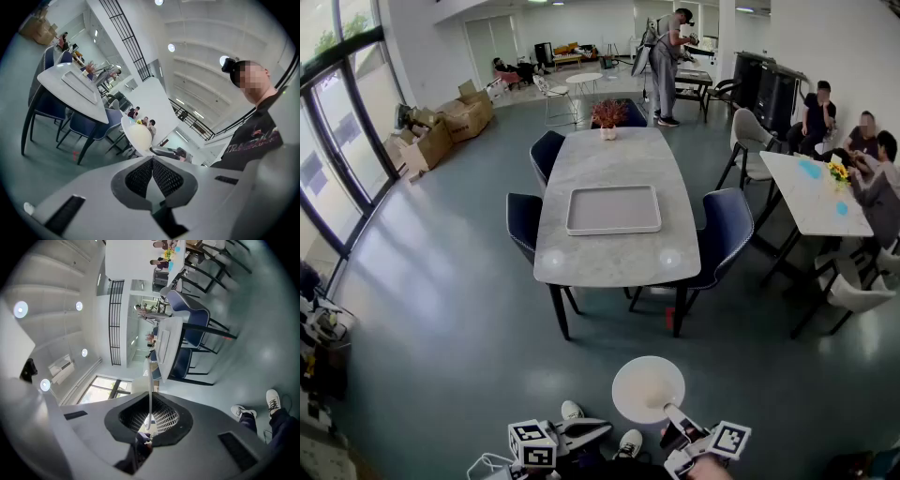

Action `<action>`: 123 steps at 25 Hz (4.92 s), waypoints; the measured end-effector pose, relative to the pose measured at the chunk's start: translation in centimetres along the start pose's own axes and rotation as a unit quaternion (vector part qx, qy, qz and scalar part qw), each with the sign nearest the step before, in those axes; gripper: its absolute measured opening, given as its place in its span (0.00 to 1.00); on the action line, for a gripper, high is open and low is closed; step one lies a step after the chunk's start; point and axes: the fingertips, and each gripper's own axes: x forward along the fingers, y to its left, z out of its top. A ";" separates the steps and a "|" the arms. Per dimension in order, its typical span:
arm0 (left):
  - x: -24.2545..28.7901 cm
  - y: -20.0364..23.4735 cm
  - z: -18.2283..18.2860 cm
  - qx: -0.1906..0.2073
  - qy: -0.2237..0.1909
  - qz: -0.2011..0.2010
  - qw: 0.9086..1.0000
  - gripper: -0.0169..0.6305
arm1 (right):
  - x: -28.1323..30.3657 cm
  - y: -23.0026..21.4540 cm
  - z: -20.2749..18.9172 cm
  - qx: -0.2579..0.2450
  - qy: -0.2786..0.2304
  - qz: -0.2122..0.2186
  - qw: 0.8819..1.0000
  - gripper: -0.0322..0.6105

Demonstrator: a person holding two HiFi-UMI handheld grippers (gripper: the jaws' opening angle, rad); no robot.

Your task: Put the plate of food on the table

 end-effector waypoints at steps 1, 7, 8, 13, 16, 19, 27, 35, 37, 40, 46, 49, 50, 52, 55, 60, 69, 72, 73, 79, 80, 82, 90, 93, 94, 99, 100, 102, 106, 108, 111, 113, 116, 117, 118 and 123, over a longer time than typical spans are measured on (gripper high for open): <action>0.1 0.1 0.1 0.000 0.000 0.000 1.000 0.04 | 0.2 0.3 0.1 0.000 0.000 0.009 1.000 0.08; 0.0 0.1 0.1 0.007 0.001 -0.004 1.000 0.04 | 0.1 0.8 0.3 -0.002 0.000 0.018 1.000 0.08; 0.0 0.0 0.0 0.006 0.000 -0.003 1.000 0.04 | 0.0 0.7 0.2 -0.004 0.000 0.017 1.000 0.08; -0.2 0.0 0.2 0.001 0.001 0.002 1.000 0.04 | 0.0 0.4 0.0 -0.003 0.001 0.010 1.000 0.08; -0.3 0.2 0.4 0.002 -0.003 0.003 1.000 0.04 | 0.2 0.3 0.1 -0.004 0.003 0.006 1.000 0.08; -0.2 0.4 0.4 -0.002 -0.005 0.009 1.000 0.04 | 0.7 1.1 0.3 -0.005 0.002 0.022 1.000 0.08; 0.1 1.7 1.5 -0.022 -0.028 0.030 0.999 0.04 | 1.3 1.3 1.2 -0.017 0.011 0.013 1.000 0.08; 1.0 2.8 3.7 -0.059 -0.071 0.035 0.995 0.04 | 2.3 3.1 2.2 -0.015 0.006 0.032 0.999 0.08; 1.4 2.8 4.3 -0.065 -0.075 0.030 0.995 0.04 | 2.6 3.9 2.6 -0.014 0.003 0.042 0.999 0.08; 1.9 2.6 5.5 -0.068 -0.083 0.027 0.994 0.04 | 2.6 4.8 2.9 -0.017 0.001 0.049 0.999 0.08; 2.3 3.0 7.0 -0.093 -0.109 0.031 0.989 0.15 | 2.8 5.6 2.5 -0.019 0.010 0.041 0.999 0.08; 2.6 3.1 7.3 -0.094 -0.109 0.031 0.989 0.15 | 3.0 5.5 2.1 -0.021 0.017 0.041 0.999 0.08; 2.8 3.1 7.3 -0.097 -0.109 0.030 0.989 0.15 | 3.1 5.4 1.9 -0.022 0.020 0.040 0.999 0.08; 3.1 3.2 7.4 -0.104 -0.110 0.027 0.988 0.15 | 3.1 5.1 1.8 -0.020 0.024 0.032 0.999 0.08; 3.4 3.4 7.4 -0.107 -0.102 0.022 0.989 0.15 | 3.4 5.1 1.6 -0.015 0.027 0.030 0.999 0.08; 3.6 3.5 7.5 -0.123 -0.102 0.021 0.987 0.15 | 3.6 5.5 1.2 -0.016 0.035 0.029 0.999 0.08; 2.3 4.8 7.9 -0.175 -0.129 0.038 0.975 0.08 | 4.4 6.1 0.6 -0.031 0.052 0.036 0.997 0.08; 2.0 4.7 8.5 -0.176 -0.145 0.037 0.973 0.05 | 4.8 6.0 0.2 -0.034 0.069 0.036 0.996 0.08; 2.0 4.6 8.6 -0.175 -0.148 0.036 0.973 0.05 | 4.8 5.9 0.1 -0.032 0.072 0.037 0.996 0.08; 2.2 5.1 8.6 -0.212 -0.172 0.036 0.961 0.05 | 5.2 6.0 0.6 -0.038 0.078 0.035 0.996 0.08; 2.1 5.2 8.7 -0.221 -0.177 0.033 0.958 0.05 | 5.3 6.0 0.6 -0.039 0.079 0.036 0.995 0.08; 2.0 5.4 8.9 -0.234 -0.183 0.030 0.955 0.05 | 5.6 6.2 0.5 -0.045 0.085 0.039 0.995 0.08; 1.2 6.8 9.8 -0.250 -0.207 0.050 0.945 0.05 | 5.2 5.0 1.4 -0.054 0.083 0.025 0.995 0.08; 1.1 7.2 10.5 -0.253 -0.224 0.054 0.940 0.05 | 4.8 4.9 2.1 -0.056 0.072 0.023 0.996 0.08; 1.1 7.4 10.8 -0.254 -0.228 0.054 0.938 0.05 | 4.6 5.0 2.4 -0.061 0.069 0.023 0.995 0.08; 1.1 7.9 12.1 -0.247 -0.230 0.057 0.939 0.05 | 4.5 6.3 3.5 -0.131 0.066 0.031 0.989 0.06; 1.2 8.1 12.3 -0.246 -0.229 0.057 0.940 0.05 | 4.5 6.4 3.7 -0.145 0.066 0.030 0.987 0.06; 1.4 8.5 12.8 -0.241 -0.223 0.058 0.943 0.05 | 4.7 6.5 3.8 -0.170 0.068 0.023 0.983 0.06; 1.8 10.1 14.4 -0.224 -0.209 0.060 0.950 0.05 | 6.1 6.8 3.5 -0.193 0.080 0.021 0.978 0.06; 2.1 11.1 15.2 -0.228 -0.203 0.058 0.950 0.05 | 7.3 6.7 4.0 -0.190 0.076 0.026 0.978 0.06; 2.3 13.1 16.3 -0.221 -0.184 0.058 0.956 0.05 | 9.3 7.3 5.1 -0.208 0.069 0.017 0.976 0.06; 2.3 15.0 17.4 -0.201 -0.166 0.062 0.963 0.05 | 11.2 7.6 5.6 -0.198 0.067 0.018 0.978 0.06; 2.7 17.8 20.0 -0.180 -0.149 0.054 0.971 0.05 | 14.6 8.1 6.4 -0.168 0.062 0.024 0.984 0.06; 2.8 18.5 20.9 -0.177 -0.144 0.047 0.972 0.05 | 15.7 8.3 6.8 -0.166 0.059 0.024 0.984 0.06; 2.9 19.3 21.7 -0.175 -0.140 0.039 0.974 0.05 | 16.8 8.5 7.1 -0.166 0.057 0.022 0.984 0.06; 2.0 23.8 24.8 -0.174 -0.116 0.022 0.978 0.05 | 21.7 9.9 8.4 -0.158 0.041 0.020 0.986 0.06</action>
